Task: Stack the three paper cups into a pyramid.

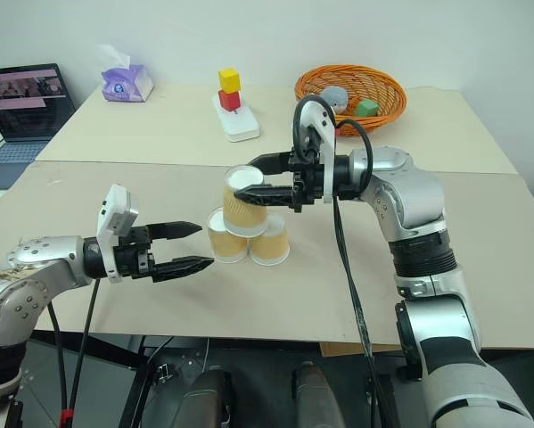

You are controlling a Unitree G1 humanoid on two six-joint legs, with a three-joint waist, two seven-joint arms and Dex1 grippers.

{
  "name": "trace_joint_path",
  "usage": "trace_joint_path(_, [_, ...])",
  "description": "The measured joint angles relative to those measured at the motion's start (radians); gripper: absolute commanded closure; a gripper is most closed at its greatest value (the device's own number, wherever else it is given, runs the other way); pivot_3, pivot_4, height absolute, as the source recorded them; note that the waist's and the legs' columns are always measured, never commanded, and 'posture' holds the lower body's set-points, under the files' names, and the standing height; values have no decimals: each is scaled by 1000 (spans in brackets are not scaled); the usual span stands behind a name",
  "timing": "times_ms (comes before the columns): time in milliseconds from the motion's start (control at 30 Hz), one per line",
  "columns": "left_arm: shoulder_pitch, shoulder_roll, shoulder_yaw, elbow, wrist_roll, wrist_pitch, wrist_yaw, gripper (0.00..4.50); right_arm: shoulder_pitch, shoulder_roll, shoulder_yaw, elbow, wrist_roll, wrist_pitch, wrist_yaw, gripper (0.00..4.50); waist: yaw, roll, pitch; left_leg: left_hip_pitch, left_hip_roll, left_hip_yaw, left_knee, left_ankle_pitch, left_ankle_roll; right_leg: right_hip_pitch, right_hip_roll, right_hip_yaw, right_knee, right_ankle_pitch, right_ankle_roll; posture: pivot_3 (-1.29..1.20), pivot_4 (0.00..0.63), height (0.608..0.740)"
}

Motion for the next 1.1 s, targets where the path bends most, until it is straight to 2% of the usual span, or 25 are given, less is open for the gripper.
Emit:
trace_joint_path(200, [0, -2, 0, 0, -3, 0, 7, 0, 0, -18, -8, 5, 14, 3, 25, 80, 1, 0, 0, 0, 0, 0, 0, 0, 0, 0, 0, 0, 0, 0, 0, 0, 150, 658])
trace_joint_path(600, [-19, -19, 2, 20, -11, 2, 11, 0, -9, -89, -135, 80, 99, 36, 54, 80, 1, 0, 1, 0, 0, 0, 0, 0, 0, 0, 0, 0, -1, 0, 0, 0, 150, 658])
trace_joint_path(700, [-19, -29, 52, 21, -55, 25, 40, 0, 9, -119, -171, 96, 98, 30, 44, 80, 1, 0, 1, 0, 0, 0, 0, 0, 0, 0, 0, 0, -1, 0, 0, 0, 150, 658])
trace_joint_path(800, [-17, -54, 187, 30, -152, 77, 143, 0, 79, -136, -251, 90, 96, 13, -43, 80, 1, 0, 1, 0, 0, 0, -1, 0, 0, 0, 0, 1, -1, 0, 0, 0, 150, 658])
trace_joint_path(900, [21, -79, 309, 34, -243, 121, 255, 0, 202, -138, -327, -5, 95, -20, -137, 80, 2, 0, 1, 0, 2, -2, -1, 0, 0, 0, 0, 1, -1, 0, 0, 0, 150, 658])
trace_joint_path(1000, [83, -107, 404, 38, -281, 136, 359, 0, 342, -118, -447, -90, 93, -20, -320, 80, 4, 0, 1, 0, 2, -6, -1, 0, 0, 1, -1, 1, -1, 0, 0, 0, 150, 658])
trace_joint_path(1100, [104, -123, 426, 44, -279, 129, 413, 0, 426, -72, -514, -116, 55, -31, -494, 80, 4, 0, 1, 0, 0, -2, 0, 1, -2, 1, -1, 1, 0, 0, 1, 0, 150, 658])
